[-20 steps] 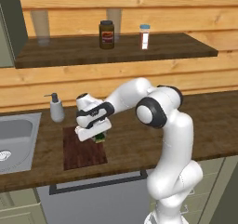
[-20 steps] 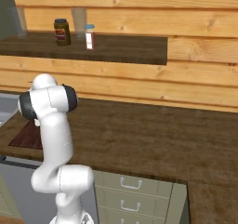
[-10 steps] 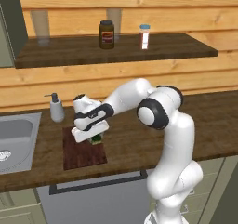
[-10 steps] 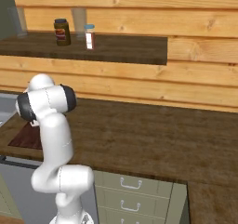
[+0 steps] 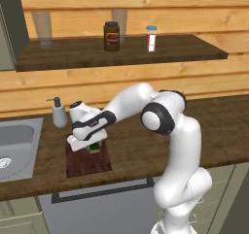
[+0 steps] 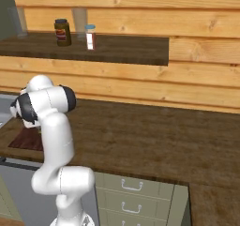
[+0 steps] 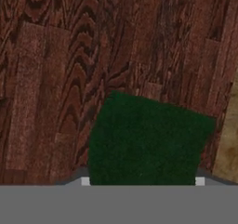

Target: Pick up the sponge from the counter and clean the cutting board by briefly scrubbing or pressing down on the cutting board. Once finished, release the sponge.

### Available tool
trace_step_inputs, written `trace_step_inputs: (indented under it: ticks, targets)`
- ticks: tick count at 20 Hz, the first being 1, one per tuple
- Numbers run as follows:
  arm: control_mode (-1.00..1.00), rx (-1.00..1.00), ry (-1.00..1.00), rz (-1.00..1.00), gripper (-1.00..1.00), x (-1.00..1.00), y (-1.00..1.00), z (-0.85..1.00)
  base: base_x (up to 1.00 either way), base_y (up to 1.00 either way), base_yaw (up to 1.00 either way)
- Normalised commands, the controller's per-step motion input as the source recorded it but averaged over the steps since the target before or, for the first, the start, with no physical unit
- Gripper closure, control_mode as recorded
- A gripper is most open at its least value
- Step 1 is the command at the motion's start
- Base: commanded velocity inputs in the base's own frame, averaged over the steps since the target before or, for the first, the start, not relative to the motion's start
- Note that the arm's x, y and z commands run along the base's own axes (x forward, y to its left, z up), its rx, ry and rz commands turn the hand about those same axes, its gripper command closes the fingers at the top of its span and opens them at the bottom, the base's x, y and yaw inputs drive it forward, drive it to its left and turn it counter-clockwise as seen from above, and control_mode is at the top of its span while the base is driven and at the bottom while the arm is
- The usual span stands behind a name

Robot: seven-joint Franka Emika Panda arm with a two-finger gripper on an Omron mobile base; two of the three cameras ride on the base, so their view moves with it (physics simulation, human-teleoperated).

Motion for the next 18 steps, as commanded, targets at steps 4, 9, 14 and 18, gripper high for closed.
trace_step_inputs:
  ticks: [4, 9, 14, 18]
  targets:
    - [-1.00, 0.00, 0.00, 0.00, 1.00, 0.00, 0.79, -0.36, 0.00, 0.00, 0.00]
    - [-1.00, 0.00, 0.00, 0.00, 1.00, 0.00, 0.96, -0.42, 0.00, 0.00, 0.00]
    - [-1.00, 0.00, 0.00, 0.01, 1.00, -0.07, 1.00, -0.41, 0.00, 0.00, 0.00]
    - [-1.00, 0.02, -0.01, 0.01, 1.00, -0.28, 0.90, -0.60, 0.00, 0.00, 0.00]
